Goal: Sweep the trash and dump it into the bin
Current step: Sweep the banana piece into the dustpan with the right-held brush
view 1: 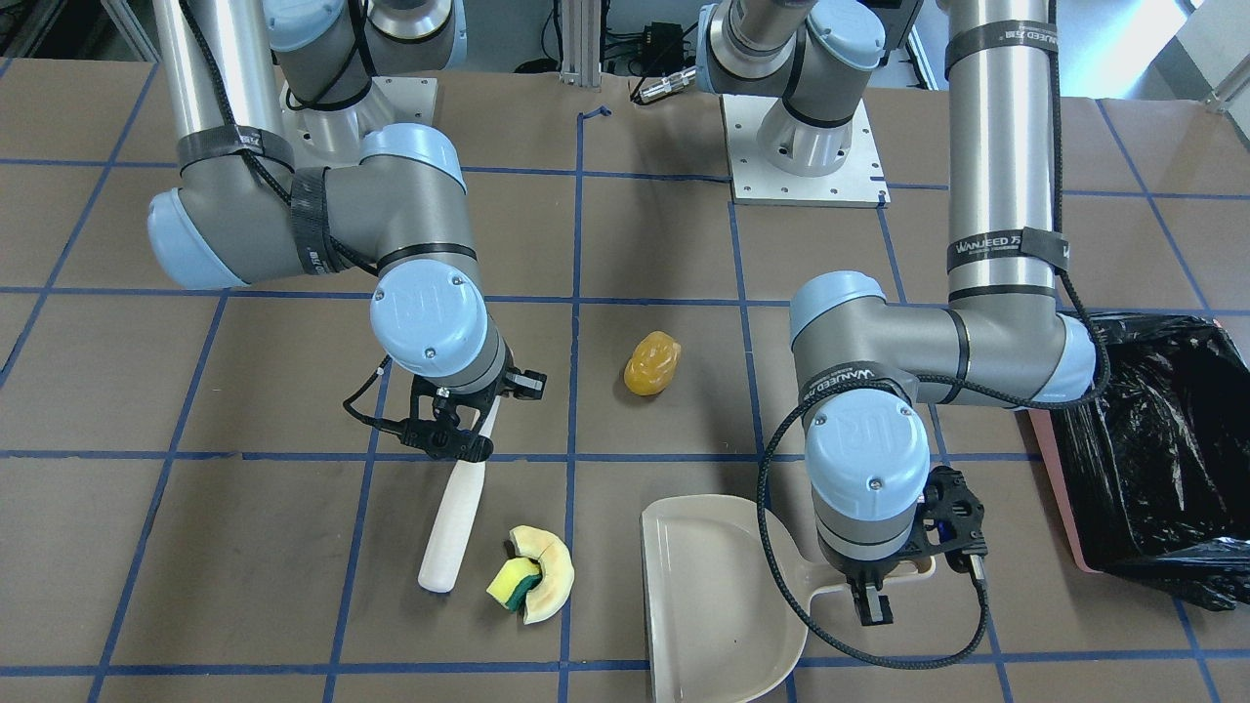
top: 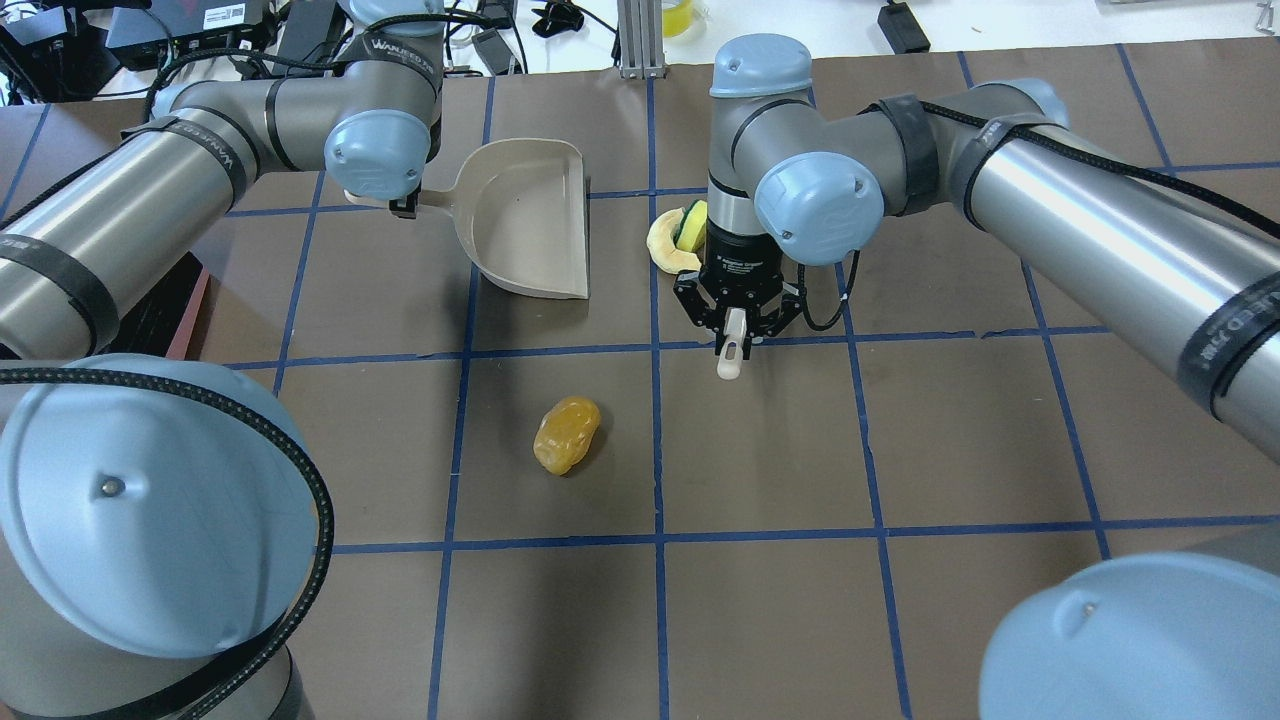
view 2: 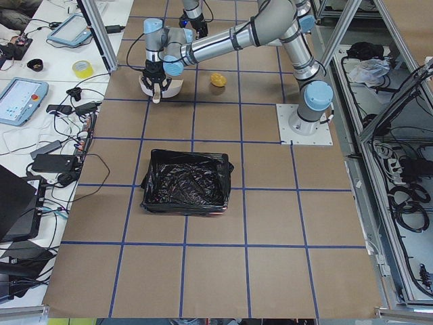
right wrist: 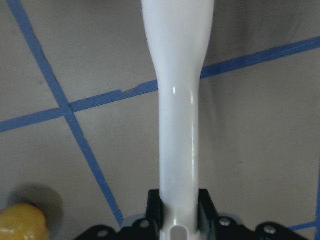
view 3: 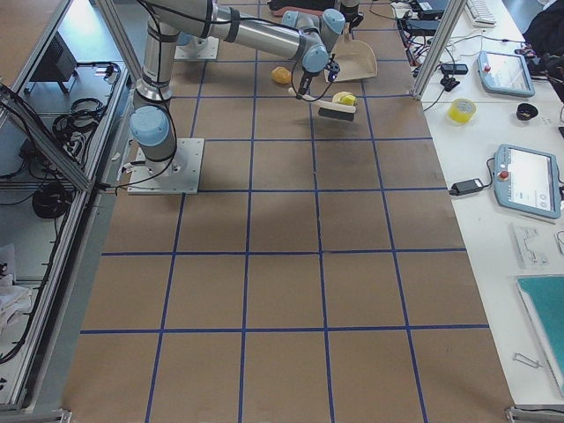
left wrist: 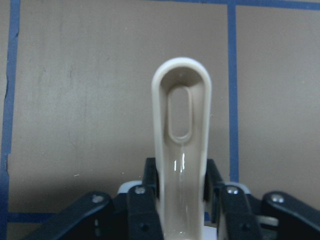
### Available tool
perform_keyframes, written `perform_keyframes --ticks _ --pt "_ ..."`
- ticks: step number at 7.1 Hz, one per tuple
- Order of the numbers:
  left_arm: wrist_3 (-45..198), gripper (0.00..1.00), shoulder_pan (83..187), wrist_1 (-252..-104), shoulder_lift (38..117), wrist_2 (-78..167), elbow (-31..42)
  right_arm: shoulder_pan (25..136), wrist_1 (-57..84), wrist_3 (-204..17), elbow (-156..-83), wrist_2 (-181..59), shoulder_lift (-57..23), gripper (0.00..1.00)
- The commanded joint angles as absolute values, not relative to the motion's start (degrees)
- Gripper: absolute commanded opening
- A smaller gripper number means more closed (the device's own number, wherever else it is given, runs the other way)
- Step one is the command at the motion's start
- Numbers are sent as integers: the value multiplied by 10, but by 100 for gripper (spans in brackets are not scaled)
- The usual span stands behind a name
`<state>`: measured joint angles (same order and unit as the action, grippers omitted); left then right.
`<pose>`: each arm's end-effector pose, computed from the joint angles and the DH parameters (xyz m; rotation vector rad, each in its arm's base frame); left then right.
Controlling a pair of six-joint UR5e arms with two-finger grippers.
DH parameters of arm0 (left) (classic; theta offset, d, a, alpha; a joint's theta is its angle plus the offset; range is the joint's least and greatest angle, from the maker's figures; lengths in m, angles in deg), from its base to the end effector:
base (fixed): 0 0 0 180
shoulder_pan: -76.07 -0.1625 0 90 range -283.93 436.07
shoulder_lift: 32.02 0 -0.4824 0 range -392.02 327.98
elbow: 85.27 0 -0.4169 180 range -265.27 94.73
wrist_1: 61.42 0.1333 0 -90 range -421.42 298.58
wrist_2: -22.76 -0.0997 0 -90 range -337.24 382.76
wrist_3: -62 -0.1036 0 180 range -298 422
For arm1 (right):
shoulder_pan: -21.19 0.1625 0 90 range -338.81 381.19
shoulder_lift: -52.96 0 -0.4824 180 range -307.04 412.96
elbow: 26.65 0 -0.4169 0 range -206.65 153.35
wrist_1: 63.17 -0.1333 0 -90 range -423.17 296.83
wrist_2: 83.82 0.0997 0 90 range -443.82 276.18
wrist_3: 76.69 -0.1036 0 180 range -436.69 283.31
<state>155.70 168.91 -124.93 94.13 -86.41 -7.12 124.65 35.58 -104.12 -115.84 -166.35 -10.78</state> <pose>-0.1372 -0.7620 0.2865 -2.0867 2.0423 -0.4051 0.2954 -0.6037 0.2889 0.4042 3.0561 0.4942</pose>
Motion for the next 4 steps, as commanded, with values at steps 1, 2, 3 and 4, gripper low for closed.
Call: perform_keyframes --ticks 1,2,3,4 --pt "1541 0 1699 -1303 948 -862 -91 1257 366 -1046 -1123 -1618 -65 18" --pt "1519 0 1702 -1315 954 -863 -107 1272 370 -1050 -1096 -1593 -46 18" --pt "1517 0 1702 -1316 962 -863 -116 1282 375 -1043 -1075 -1584 -29 18" --pt "1524 0 1702 -1315 969 -861 -121 1299 399 -1035 -1065 -1550 -17 18"
